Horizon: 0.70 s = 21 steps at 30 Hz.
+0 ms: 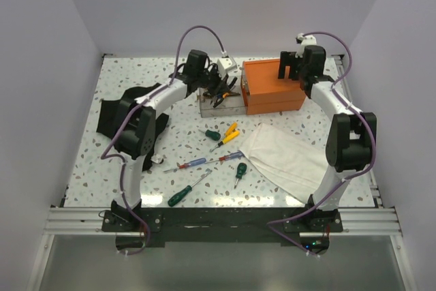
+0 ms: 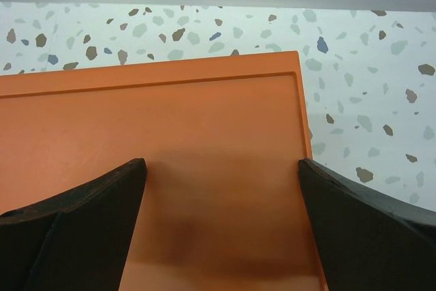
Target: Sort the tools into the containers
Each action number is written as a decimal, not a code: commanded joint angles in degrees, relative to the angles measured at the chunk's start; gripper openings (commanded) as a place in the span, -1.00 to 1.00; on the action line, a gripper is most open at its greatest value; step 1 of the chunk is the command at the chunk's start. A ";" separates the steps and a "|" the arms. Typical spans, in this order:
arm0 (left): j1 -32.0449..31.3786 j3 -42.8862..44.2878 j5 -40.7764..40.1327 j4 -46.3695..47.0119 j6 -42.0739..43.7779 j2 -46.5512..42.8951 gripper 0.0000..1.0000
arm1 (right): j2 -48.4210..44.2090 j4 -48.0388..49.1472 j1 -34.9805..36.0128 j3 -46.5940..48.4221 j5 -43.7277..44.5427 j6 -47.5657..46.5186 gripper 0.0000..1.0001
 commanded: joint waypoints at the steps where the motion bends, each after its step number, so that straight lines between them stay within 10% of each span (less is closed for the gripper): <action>1: -0.45 1.38 0.30 0.52 6.85 -0.97 -0.27 | 5.19 -11.69 -1.84 -2.94 0.25 2.88 0.96; 5: 0.34 4.89 -1.62 -5.81 5.90 -2.63 0.09 | 4.66 -11.60 -1.93 -3.38 0.17 2.70 0.96; 13: 7.18 -5.34 -8.65 4.35 -6.99 -15.09 0.10 | 5.01 -11.86 -1.84 -3.47 0.16 2.62 0.96; 16: 11.31 -12.03 -11.64 8.06 -11.85 -18.18 -0.33 | 5.18 -12.04 -1.84 -3.21 0.16 2.27 0.96; 18: 12.99 -14.68 -12.35 7.98 -11.86 -18.63 -0.95 | 5.27 -12.13 -1.84 -3.21 0.43 2.09 0.96; 21: 13.61 -18.12 -12.88 7.72 -10.46 -18.02 -1.00 | 5.45 -12.21 -1.84 -3.21 0.43 2.09 0.96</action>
